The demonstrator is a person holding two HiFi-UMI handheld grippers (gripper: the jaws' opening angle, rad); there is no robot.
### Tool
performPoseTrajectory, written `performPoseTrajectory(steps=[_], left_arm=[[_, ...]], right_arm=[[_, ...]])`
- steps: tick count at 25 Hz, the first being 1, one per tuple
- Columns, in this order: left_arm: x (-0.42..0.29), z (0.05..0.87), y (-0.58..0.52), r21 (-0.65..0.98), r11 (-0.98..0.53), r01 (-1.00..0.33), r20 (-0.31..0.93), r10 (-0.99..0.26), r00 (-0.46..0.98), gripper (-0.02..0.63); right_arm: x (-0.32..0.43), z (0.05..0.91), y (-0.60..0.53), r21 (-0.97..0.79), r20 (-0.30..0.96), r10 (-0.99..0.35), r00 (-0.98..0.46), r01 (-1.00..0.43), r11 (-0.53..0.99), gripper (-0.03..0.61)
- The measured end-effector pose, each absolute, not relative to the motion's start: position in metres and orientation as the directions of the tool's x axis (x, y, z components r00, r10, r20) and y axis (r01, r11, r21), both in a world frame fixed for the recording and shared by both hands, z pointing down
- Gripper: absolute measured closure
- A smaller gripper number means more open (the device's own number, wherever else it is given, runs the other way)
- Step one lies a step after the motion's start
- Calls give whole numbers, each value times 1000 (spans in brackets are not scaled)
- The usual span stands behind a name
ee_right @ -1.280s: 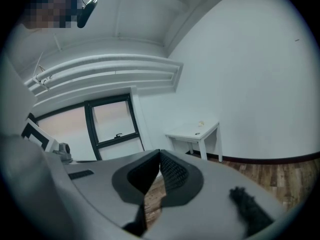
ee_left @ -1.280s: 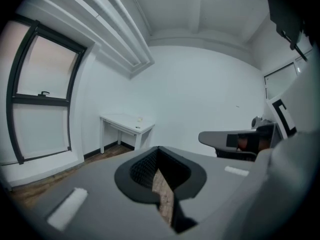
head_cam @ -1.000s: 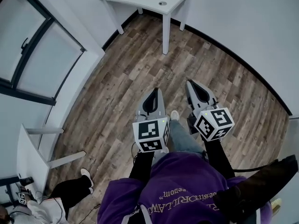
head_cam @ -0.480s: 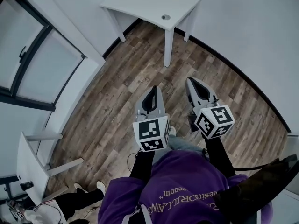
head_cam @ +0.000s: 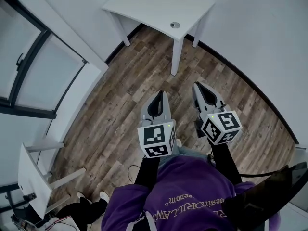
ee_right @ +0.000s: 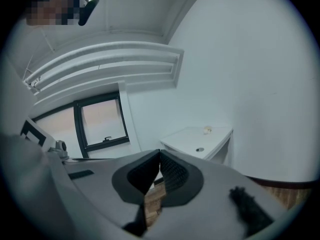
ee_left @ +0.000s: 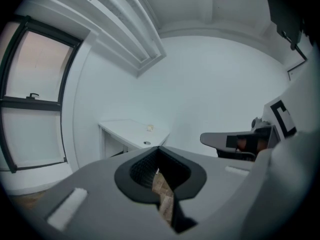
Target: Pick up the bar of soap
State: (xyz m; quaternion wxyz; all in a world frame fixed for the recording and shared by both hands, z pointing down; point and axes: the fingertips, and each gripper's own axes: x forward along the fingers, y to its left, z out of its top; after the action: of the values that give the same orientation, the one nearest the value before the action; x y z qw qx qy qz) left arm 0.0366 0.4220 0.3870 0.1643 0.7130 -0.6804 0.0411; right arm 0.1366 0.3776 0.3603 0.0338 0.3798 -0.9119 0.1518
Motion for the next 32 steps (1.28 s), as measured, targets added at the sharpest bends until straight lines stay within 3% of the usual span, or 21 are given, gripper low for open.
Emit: performPoseTrajectory(steps=[15,25,32], left_arm=[[-74,376,222,162,-48,-986,278,-956,92,606],[-67,406,141,185,-121,-975,342,-922,179,607],[-55,414,54,180,-118,-977,338,-925,174,606]], right_arm=[[32,355,181,-252,170,-709,-685,-725,641,571],[49,382,110,-251,232,-776,-587,-807,535,570],[62,389,22,-246,215,-774,-596,-800,547,569]])
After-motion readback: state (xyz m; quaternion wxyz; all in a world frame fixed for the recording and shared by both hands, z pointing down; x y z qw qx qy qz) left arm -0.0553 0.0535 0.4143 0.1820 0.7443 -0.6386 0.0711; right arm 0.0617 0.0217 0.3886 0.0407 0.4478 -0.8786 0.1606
